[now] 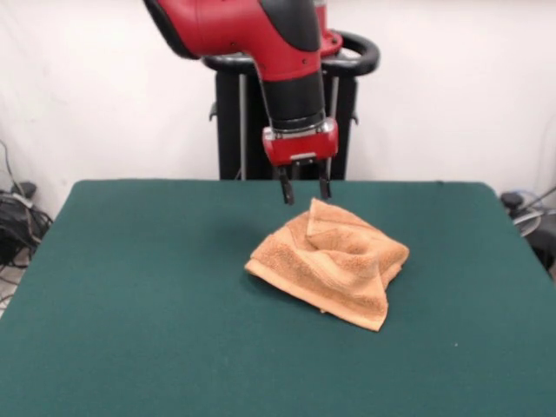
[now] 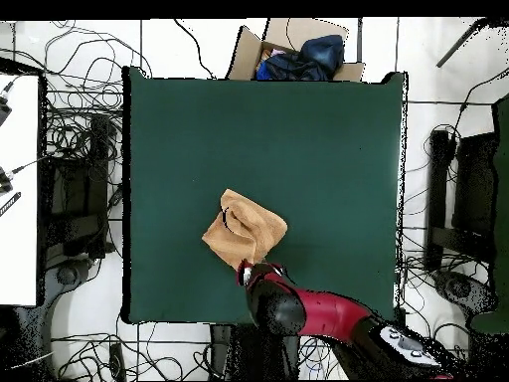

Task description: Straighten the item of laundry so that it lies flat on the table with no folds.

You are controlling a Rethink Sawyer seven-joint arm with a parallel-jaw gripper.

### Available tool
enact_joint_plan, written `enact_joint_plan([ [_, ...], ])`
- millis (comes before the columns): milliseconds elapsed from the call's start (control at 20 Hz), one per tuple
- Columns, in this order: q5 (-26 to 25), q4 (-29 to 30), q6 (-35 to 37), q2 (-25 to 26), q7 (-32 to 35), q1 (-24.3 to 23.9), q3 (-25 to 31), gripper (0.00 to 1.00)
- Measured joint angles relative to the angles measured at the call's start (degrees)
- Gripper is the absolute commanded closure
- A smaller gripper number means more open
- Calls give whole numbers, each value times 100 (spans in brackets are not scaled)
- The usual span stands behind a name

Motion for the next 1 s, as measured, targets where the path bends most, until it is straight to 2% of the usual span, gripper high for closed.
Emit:
enact_joint_plan([
  [550, 0, 79, -166, 238, 0, -233, 476, 0],
  [1000, 0, 76, -166, 331, 0, 1, 343, 0],
])
